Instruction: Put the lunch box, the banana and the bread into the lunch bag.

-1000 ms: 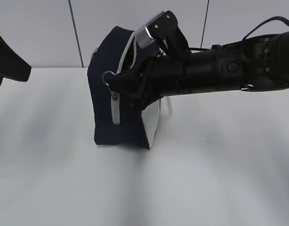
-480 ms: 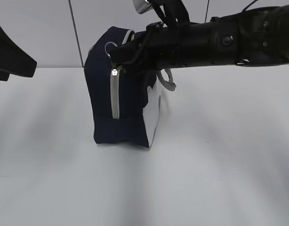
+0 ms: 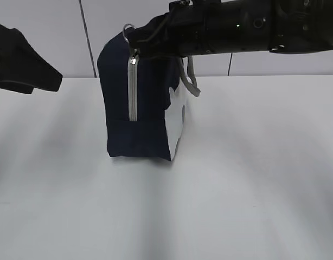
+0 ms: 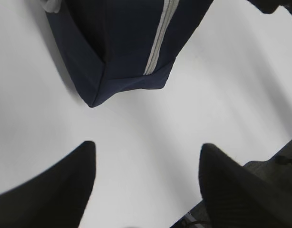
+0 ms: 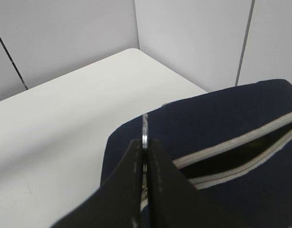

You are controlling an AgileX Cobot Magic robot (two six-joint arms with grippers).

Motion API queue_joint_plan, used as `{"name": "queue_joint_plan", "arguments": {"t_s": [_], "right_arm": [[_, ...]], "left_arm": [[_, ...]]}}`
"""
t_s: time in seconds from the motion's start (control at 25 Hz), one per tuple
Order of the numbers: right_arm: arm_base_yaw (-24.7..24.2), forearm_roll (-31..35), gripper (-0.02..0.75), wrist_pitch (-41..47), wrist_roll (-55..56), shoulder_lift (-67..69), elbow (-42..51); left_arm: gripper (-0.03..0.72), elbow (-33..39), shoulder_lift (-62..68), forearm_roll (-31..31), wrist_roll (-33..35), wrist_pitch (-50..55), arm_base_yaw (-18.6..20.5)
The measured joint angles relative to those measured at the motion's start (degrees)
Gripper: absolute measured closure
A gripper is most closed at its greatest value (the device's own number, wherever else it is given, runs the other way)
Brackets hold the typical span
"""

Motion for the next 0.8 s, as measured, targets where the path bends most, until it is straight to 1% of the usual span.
{"name": "queue_joint_plan", "arguments": {"t_s": [0.24, 0.4, 0.6, 0.8], "right_arm": [[-2.2, -8.3, 0.754, -0.8, 8.0, 0.0, -0.8], [-3.2, -12.9, 0.754, -2.6, 9.1, 0.8, -1.0], [-3.4, -14.6, 0.754, -3.9, 9.2, 3.1, -1.8], [-3.4, -16.0, 0.754, -4.9, 9.9, 3.1, -5.2]], "left_arm": [[0.221, 0.0, 2.1, -3.8, 3.4, -2.3, 0.0], [0.221, 0.0, 4.0, -7.6, 6.0, -2.8, 0.0], [0.221, 0.0, 7.3, -11.8, 8.8, -3.8, 0.0], [0.221, 0.0, 9.5, -12.9, 10.9, -5.0, 0.0]]}}
